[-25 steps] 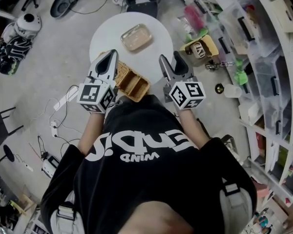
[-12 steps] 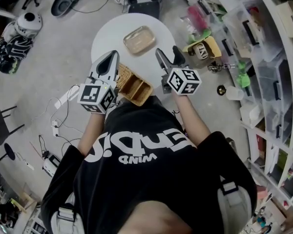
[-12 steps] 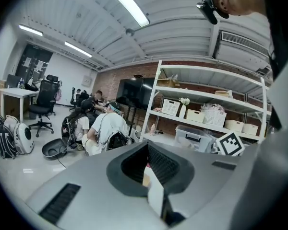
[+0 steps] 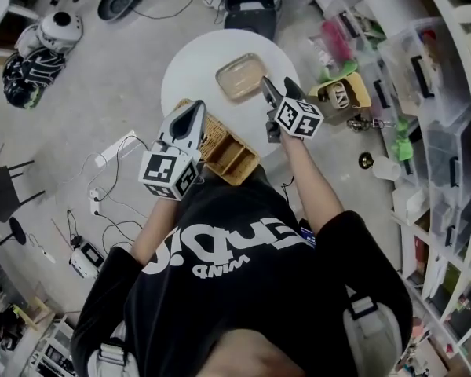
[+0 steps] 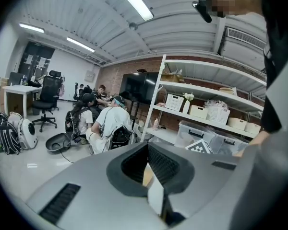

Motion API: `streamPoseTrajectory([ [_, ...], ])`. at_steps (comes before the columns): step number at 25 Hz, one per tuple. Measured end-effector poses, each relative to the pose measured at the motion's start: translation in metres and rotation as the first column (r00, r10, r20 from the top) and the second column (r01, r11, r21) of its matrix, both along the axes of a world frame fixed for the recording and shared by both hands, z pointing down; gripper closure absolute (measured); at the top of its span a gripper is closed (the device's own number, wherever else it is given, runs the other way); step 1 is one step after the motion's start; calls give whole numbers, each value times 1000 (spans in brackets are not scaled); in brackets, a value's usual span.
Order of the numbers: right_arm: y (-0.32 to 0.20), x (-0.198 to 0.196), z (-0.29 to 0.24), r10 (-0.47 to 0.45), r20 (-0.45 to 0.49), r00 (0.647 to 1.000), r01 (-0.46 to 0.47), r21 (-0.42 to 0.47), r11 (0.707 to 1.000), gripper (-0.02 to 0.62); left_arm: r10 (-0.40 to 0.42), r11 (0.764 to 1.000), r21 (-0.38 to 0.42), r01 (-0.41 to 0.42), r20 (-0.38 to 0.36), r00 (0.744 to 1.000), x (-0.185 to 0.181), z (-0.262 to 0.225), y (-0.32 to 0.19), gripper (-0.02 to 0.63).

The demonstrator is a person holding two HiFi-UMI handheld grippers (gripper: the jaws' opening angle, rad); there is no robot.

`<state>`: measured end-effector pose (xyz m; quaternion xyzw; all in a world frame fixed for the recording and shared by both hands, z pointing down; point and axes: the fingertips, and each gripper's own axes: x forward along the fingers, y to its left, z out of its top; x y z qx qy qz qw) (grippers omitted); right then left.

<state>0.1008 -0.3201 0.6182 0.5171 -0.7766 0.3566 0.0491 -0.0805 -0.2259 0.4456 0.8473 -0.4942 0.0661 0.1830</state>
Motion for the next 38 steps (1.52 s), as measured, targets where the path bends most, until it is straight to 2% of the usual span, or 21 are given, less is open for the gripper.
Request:
streamPoseTrajectory([
  [10,-33,-6,65,-18,-46,999,12,-123,992,272,-21,999,-49,22,25,999,-17,14,-6,607],
  [19,-38,-20,94,-63,-60,996,51,-191,980,324,-50,994,-100,53,31,998,-30,28,-1,607],
  [23,-40,-25,96,-71,-66,995,57,-196,979,345,-55,992,-115,58,26,998,-34,33,1,607],
  [27,-41,-30,92,-109,-109,988,88,-183,979,385,-57,991,-118,59,23,998,-35,34,-1,607],
  [35,-42,-28,81,-129,-232,964,98,-142,985,383,-49,992,-118,50,16,999,-32,35,-3,607],
  [38,-41,-28,76,-115,-240,964,85,-131,988,395,-46,992,-116,47,13,999,-34,35,-3,607],
])
